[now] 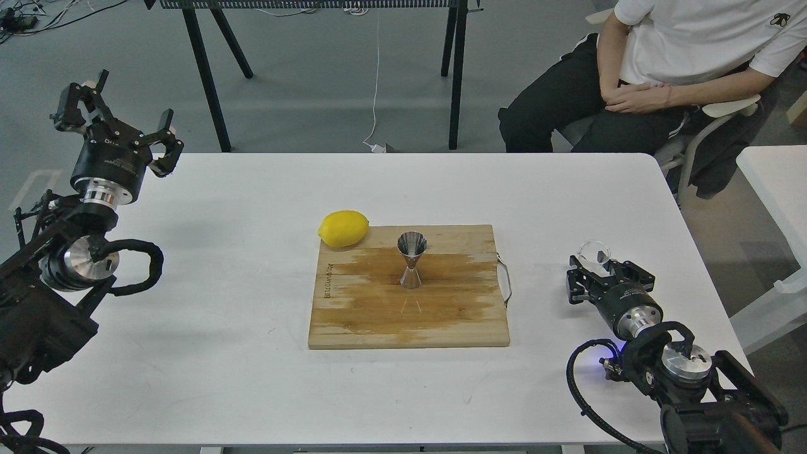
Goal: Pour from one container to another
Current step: 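Open the right gripper to release the glass cup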
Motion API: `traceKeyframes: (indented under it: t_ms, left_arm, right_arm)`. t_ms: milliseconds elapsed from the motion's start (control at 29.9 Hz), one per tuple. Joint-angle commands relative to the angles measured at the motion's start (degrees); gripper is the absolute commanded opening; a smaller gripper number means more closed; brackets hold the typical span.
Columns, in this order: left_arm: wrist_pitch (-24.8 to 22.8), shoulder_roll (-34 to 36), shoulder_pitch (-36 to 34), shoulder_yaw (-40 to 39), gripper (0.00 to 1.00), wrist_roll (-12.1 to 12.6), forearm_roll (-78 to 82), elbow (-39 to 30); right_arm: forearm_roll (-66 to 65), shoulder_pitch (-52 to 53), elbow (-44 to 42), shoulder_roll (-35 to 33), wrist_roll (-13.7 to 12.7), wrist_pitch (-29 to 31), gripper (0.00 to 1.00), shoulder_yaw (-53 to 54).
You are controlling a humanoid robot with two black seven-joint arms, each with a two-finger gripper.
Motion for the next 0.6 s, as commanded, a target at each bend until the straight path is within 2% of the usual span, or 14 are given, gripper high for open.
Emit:
traceKeyframes:
  t_ms: [0,134,167,234,267,334,367,401,434,467,568]
  left_arm:
    - [0.00,0.02,0.00,-0.08,1.00,0.00,-0.08,0.00]
    - [0.00,-0.06,0.00,0.01,1.00,0.00,0.01,0.00]
    - [0.00,-0.06,0.00,0.01,1.00,0.09,-0.08,0.00]
    - [0.00,-0.06,0.00,0.01,1.00,0.00,0.01,0.00]
    - [0.00,0.02,0.00,0.01,1.00,0.09,-0.08,0.00]
    - [0.00,0.11,0.00,0.01,1.00,0.09,-0.08,0.00]
    - [0.00,0.11,0.00,0.01,1.00,0.09,-0.08,0.00]
    - [0.00,0.11,0.00,0.01,1.00,0.09,0.01,0.00]
    - [0.00,0.20,0.00,-0.08,1.00,0.09,-0.08,0.00]
    - [0.00,0.20,0.00,-0.08,1.00,0.09,-0.08,0.00]
    - [0.00,0.20,0.00,-0.08,1.00,0.09,-0.08,0.00]
  right_arm:
    - [-0.01,-0.04,-0.19,0.02,0.17,0.00,0.68,-0.07]
    - [-0.01,-0.04,-0.72,0.02,0.34,0.26,0.68,-0.16]
    - [-0.01,0.05,-0.72,0.02,0.25,0.44,0.61,-0.25]
    - [-0.09,-0.04,-0.81,0.02,0.25,1.40,0.37,-0.34]
    - [-0.10,-0.04,-0.90,0.02,0.25,1.76,0.33,-0.51]
    - [-0.10,-0.04,-0.98,0.02,0.17,2.02,0.32,-0.60]
    - [-0.10,0.05,-0.99,0.02,0.25,1.76,0.34,-0.60]
    - [-0.10,0.05,-0.99,0.02,0.25,1.76,0.41,-0.60]
    - [-0.10,0.05,-1.07,0.02,0.25,1.67,0.56,-0.69]
    - [-0.10,0.05,-1.16,0.02,0.25,1.58,0.65,-0.69]
    - [-0.10,0.05,-1.25,0.02,0.34,1.58,0.70,-0.69]
